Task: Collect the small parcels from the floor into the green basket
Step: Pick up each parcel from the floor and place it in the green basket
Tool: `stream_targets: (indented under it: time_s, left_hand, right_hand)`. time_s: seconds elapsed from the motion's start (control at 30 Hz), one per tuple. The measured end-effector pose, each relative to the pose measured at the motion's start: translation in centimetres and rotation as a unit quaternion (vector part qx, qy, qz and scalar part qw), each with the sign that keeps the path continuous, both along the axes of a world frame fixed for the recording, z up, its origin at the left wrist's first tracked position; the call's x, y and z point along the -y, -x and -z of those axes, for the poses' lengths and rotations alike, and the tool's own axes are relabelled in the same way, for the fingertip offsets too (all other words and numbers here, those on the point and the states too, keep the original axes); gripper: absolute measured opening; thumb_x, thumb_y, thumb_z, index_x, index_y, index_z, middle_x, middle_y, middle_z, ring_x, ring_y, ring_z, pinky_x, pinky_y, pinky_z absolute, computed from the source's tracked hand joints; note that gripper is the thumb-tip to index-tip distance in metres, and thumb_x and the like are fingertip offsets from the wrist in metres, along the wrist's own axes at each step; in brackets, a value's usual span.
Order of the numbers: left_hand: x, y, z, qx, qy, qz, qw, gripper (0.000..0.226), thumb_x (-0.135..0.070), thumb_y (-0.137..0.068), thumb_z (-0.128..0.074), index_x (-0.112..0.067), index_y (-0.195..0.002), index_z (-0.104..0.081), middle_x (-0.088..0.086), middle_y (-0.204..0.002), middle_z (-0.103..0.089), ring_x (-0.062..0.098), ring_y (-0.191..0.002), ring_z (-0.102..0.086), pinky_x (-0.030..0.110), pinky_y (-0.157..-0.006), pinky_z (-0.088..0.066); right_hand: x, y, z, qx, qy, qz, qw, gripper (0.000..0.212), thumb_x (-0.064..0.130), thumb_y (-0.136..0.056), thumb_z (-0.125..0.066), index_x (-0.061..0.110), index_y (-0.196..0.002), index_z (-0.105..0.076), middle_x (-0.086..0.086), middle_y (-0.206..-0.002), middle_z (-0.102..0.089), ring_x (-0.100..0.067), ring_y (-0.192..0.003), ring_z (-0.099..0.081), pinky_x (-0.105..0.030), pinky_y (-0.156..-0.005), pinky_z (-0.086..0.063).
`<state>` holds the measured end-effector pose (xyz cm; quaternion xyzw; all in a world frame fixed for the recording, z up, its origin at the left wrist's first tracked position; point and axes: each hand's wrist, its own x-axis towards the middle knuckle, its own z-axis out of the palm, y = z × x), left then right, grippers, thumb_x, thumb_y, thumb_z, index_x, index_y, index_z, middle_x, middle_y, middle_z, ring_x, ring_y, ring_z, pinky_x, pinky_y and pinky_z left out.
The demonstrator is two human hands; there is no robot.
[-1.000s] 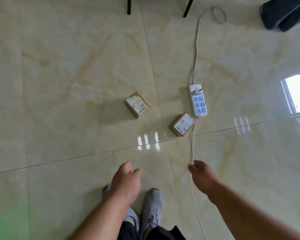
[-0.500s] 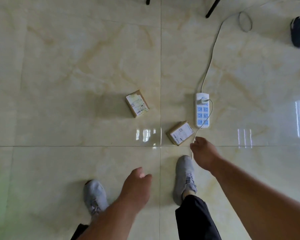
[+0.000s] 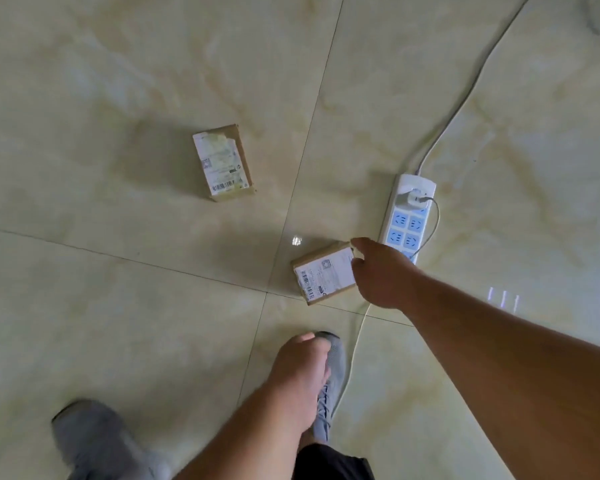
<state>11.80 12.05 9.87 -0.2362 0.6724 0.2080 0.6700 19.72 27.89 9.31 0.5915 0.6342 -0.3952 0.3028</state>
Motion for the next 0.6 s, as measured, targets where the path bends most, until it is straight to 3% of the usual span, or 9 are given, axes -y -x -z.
stream_targets:
  time_s: [0.13, 0.2, 0.27, 0.33, 0.4, 0.47, 0.53, 0.6]
  left_hand:
    - [-1.7, -3.2, 6.5, 0.022, 0.021, -0.104, 0.994, 0.011, -0.001, -0.092, -0.056, -0.007, -0.083, -0.06, 0.008, -0.082, -0.053, 0.016, -0.075, -0.053, 0.033, -0.095, -0.053]
    - [-2.5, -4.1, 8.6, 0.042, 0.023, -0.155, 0.987, 0.016, 0.001, -0.09, -0.053, -0.011, -0.079, -0.053, 0.006, -0.076, -0.044, 0.017, -0.071, -0.045, 0.034, -0.097, -0.051]
    - [-3.0, -4.8, 10.2, 0.051, 0.008, -0.2, 0.978, 0.022, 0.004, -0.089, -0.05, -0.014, -0.076, -0.05, 0.005, -0.075, -0.041, 0.018, -0.074, -0.041, 0.035, -0.101, -0.049]
    - [-3.3, -4.8, 11.0, 0.058, -0.007, -0.252, 0.966, 0.024, 0.006, -0.09, -0.049, -0.014, -0.077, -0.053, 0.004, -0.073, -0.044, 0.016, -0.078, -0.043, 0.037, -0.105, -0.046]
    - [-3.3, -4.4, 11.3, 0.052, -0.019, -0.269, 0.962, 0.025, 0.005, -0.092, -0.049, -0.014, -0.078, -0.056, 0.002, -0.073, -0.047, 0.015, -0.078, -0.045, 0.036, -0.105, -0.046]
    - [-2.7, -3.5, 11.1, 0.052, -0.033, -0.269, 0.961, 0.024, 0.003, -0.093, -0.049, -0.015, -0.081, -0.059, 0.002, -0.076, -0.049, 0.014, -0.077, -0.046, 0.034, -0.104, -0.044]
    - [-1.7, -2.2, 10.4, 0.041, -0.048, -0.243, 0.968, 0.024, 0.001, -0.09, -0.05, -0.014, -0.09, -0.068, 0.001, -0.082, -0.055, 0.011, -0.077, -0.048, 0.033, -0.105, -0.043]
    - [-0.5, -0.6, 9.2, 0.019, -0.071, -0.233, 0.97, 0.036, 0.0, -0.088, -0.051, -0.019, -0.11, -0.073, -0.002, -0.096, -0.067, 0.01, -0.085, -0.052, 0.034, -0.106, -0.043]
  right_hand:
    - [-1.3, -0.5, 5.8, -0.013, 0.002, -0.09, 0.996, 0.06, 0.017, -0.1, -0.037, 0.033, -0.157, -0.029, -0.004, -0.153, -0.048, -0.029, -0.125, -0.057, -0.029, -0.088, -0.05]
    - [-1.5, -0.5, 7.5, 0.009, 0.007, -0.176, 0.984, 0.058, 0.013, -0.101, -0.038, 0.025, -0.157, -0.03, -0.002, -0.157, -0.041, -0.025, -0.136, -0.049, -0.028, -0.099, -0.045]
    - [-1.6, -0.5, 8.9, 0.033, 0.014, -0.279, 0.96, 0.051, 0.012, -0.103, -0.038, 0.016, -0.153, -0.038, -0.001, -0.163, -0.03, -0.022, -0.147, -0.034, -0.028, -0.117, -0.029]
    - [-1.5, -0.5, 9.9, 0.043, 0.033, -0.331, 0.942, 0.049, 0.011, -0.1, -0.042, 0.01, -0.149, -0.046, 0.003, -0.167, -0.023, -0.021, -0.151, -0.026, -0.032, -0.122, -0.026]
    - [-1.0, -0.8, 10.6, 0.042, 0.044, -0.308, 0.949, 0.049, 0.009, -0.098, -0.042, 0.013, -0.146, -0.05, 0.007, -0.165, -0.027, -0.018, -0.147, -0.034, -0.03, -0.116, -0.036]
    - [-0.4, -0.6, 10.2, 0.035, 0.044, -0.159, 0.986, 0.053, 0.007, -0.096, -0.038, 0.025, -0.144, -0.053, 0.002, -0.15, -0.05, -0.022, -0.126, -0.056, -0.03, -0.093, -0.052]
    - [0.7, 0.1, 9.5, -0.017, 0.026, -0.076, 0.997, 0.057, 0.006, -0.093, -0.034, 0.032, -0.138, -0.057, -0.001, -0.132, -0.062, -0.024, -0.104, -0.063, -0.027, -0.072, -0.052]
    - [1.6, 1.6, 8.6, -0.051, 0.027, -0.044, 0.997, 0.053, 0.009, -0.093, -0.035, 0.03, -0.134, -0.06, -0.001, -0.128, -0.065, -0.025, -0.103, -0.063, -0.03, -0.075, -0.052]
